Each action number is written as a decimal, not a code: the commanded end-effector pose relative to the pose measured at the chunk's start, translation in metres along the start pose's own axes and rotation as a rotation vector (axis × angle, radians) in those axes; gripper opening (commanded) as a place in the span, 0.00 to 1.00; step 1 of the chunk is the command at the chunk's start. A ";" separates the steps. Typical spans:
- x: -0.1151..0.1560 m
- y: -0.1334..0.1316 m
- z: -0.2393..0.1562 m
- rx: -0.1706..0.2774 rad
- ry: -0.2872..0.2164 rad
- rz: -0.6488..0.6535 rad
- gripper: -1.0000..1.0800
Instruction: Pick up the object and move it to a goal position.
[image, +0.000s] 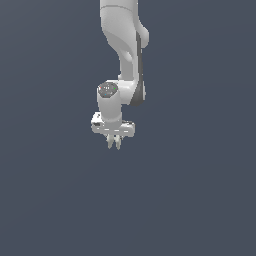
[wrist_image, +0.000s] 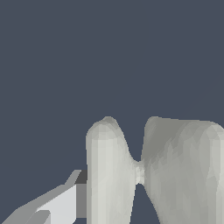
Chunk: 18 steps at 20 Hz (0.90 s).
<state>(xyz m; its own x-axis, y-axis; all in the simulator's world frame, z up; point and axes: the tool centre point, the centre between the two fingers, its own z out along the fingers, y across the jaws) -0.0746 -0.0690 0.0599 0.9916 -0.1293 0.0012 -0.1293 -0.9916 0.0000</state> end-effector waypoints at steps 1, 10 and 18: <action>0.000 0.000 0.001 0.000 -0.001 0.000 0.00; -0.002 -0.012 -0.007 0.000 0.000 0.000 0.00; -0.009 -0.063 -0.038 -0.001 0.000 0.000 0.00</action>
<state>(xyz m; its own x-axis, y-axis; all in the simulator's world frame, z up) -0.0753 -0.0181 0.0905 0.9914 -0.1307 0.0004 -0.1307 -0.9914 0.0006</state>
